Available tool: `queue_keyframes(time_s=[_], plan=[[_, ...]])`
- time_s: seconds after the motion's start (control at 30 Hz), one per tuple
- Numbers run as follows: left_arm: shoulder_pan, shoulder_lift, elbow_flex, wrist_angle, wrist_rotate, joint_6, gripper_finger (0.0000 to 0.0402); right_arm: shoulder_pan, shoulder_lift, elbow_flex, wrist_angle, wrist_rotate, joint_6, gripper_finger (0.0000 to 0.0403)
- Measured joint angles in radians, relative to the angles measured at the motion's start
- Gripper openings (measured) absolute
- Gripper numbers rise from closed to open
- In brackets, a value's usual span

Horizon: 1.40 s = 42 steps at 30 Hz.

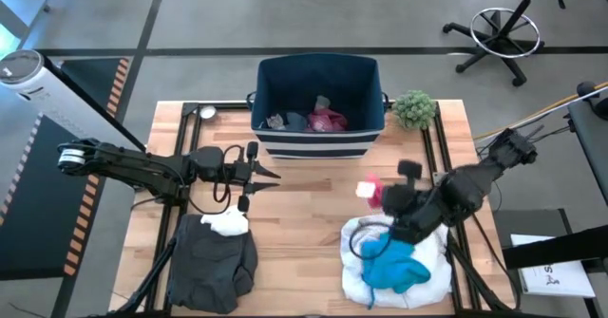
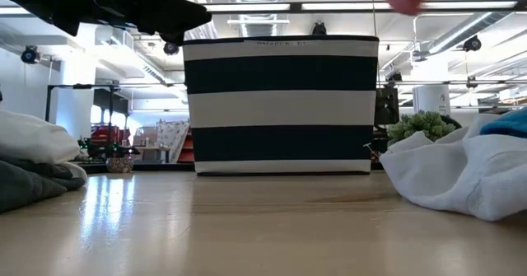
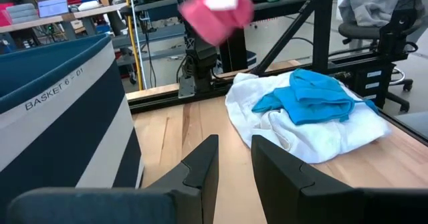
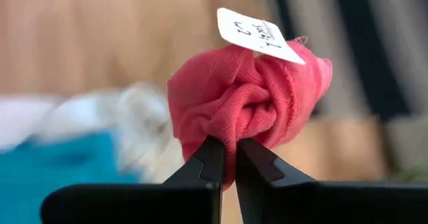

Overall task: Sort clothes
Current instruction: Put the orange socks into the laundry organizer, then put the dark gray shorts into the laundry organizer

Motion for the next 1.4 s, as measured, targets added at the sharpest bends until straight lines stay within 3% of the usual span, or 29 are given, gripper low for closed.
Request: queue_keyframes(time_s=[0.13,0.27,0.4,0.53,0.63,0.77,0.9,1.13,1.23,1.3,1.4], plan=[[0.000,0.000,0.000,0.000,0.000,0.000,0.0077,-0.117,0.000,0.049,0.068,0.128,-0.189,0.0003],[0.000,0.000,0.000,0.000,0.000,0.000,0.0077,-0.280,0.000,0.102,0.207,0.133,-0.442,0.0003],[0.000,0.000,0.000,0.000,0.000,0.000,0.0077,-0.468,0.000,0.141,0.409,-0.058,-0.670,0.0003],[0.000,0.000,0.000,0.000,0.001,0.000,0.0077,-0.642,0.007,0.166,0.537,-0.292,-0.778,0.0003],[0.000,0.000,0.000,-0.001,0.001,0.000,0.0077,-0.749,0.023,0.181,0.561,-0.351,-0.812,0.0003],[0.000,0.000,0.000,-0.004,0.001,-0.002,0.0077,-0.855,0.057,0.192,0.569,-0.352,-0.836,0.0003],[0.000,0.001,0.000,-0.013,0.001,-0.004,0.0077,-0.916,0.100,0.198,0.572,-0.354,-0.805,0.0023],[-0.004,-0.006,0.000,-0.044,0.004,-0.001,0.0076,-0.926,0.183,0.198,0.569,-0.351,-0.798,0.0155],[-0.012,-0.013,0.034,-0.161,0.005,-0.003,0.0076,-0.926,0.206,0.198,0.570,-0.348,-0.806,0.0198],[-0.027,-0.014,0.078,-0.281,0.003,-0.011,0.0075,-0.926,0.212,0.198,0.567,-0.348,-0.830,0.0203],[-0.070,-0.011,0.165,-0.461,-0.012,-0.018,0.0064,-0.916,0.203,0.197,0.550,-0.347,-0.883,0.0172]])
